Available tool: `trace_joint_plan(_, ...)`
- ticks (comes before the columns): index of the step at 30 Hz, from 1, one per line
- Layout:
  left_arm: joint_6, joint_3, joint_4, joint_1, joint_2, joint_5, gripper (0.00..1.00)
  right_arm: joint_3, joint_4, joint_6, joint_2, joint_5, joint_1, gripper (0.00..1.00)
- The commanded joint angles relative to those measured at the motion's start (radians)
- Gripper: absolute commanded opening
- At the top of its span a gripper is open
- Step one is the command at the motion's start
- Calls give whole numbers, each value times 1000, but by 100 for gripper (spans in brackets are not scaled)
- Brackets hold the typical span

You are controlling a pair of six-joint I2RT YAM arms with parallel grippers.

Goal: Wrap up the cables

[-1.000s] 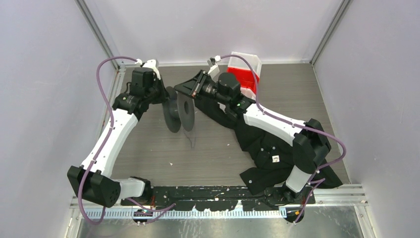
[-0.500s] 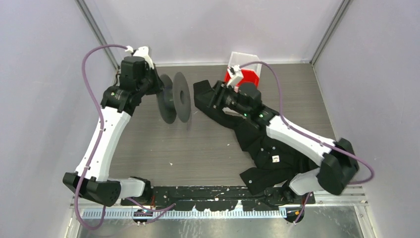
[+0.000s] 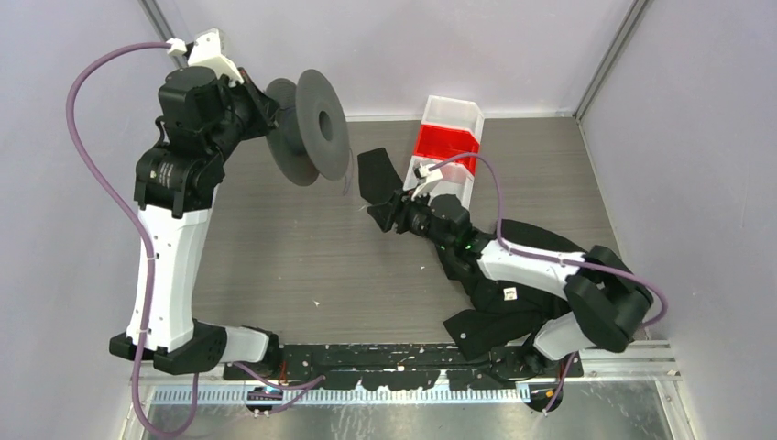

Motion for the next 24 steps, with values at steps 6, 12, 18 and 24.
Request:
trace_joint_plan(6, -45, 120, 6, -1, 7, 79, 1, 128, 365, 221, 191, -18, -70, 60)
trace_joint_plan(12, -55, 127, 9, -1, 0, 103, 1, 220, 459, 328, 306, -102, -113, 62)
trace_joint_plan(18, -58, 130, 10, -1, -3, 111, 1, 308, 551, 411, 408, -152, -123, 65)
trace_joint_plan(24, -61, 129, 11, -1, -8, 113, 1, 378, 586, 460, 480, -193, -123, 65)
